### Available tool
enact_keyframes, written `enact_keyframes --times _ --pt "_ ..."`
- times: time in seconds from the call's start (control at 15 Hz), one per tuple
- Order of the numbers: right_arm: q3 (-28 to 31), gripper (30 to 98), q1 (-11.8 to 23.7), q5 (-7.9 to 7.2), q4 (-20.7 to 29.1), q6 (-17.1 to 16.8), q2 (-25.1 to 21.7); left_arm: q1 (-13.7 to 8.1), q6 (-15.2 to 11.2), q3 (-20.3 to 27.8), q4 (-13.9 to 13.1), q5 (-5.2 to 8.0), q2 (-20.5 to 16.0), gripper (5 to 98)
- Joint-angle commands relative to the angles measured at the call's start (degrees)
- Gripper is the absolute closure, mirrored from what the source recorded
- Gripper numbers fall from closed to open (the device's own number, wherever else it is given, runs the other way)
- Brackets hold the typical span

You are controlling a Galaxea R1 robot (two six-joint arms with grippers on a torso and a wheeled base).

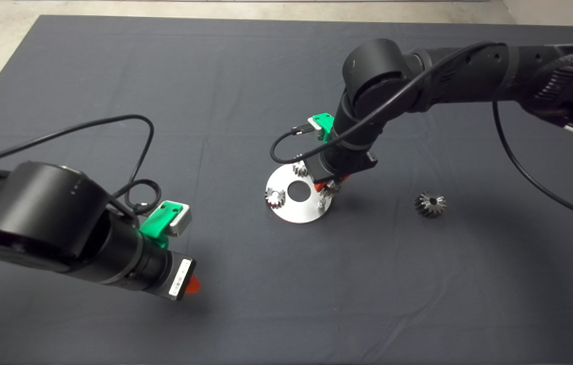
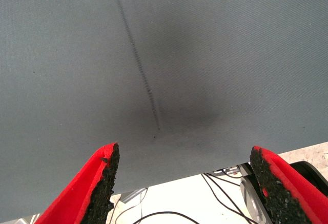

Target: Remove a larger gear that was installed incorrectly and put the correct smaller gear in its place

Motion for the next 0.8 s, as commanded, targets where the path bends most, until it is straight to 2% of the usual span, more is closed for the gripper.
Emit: enact_keyframes --times 0.0,0.33,0.47,0.73 --pt "-5.0 93.7 0.6 -4.39 0.6 -0.3 2.8 -0.2 -0.3 0.0 0.6 2.83 -0.1 39.4" --pt "-4.8 93.8 0.7 -4.48 1.3 -0.2 3.4 0.5 -0.3 0.0 0.6 2.83 -0.1 39.4" --pt "-4.3 93.9 1.0 -4.48 4.9 -0.3 3.0 0.8 -0.3 0.0 0.6 2.83 -0.1 39.4" --pt "-4.4 94.1 1.2 -4.65 6.9 -0.3 2.8 0.8 -0.5 0.0 0.6 2.83 0.8 39.4"
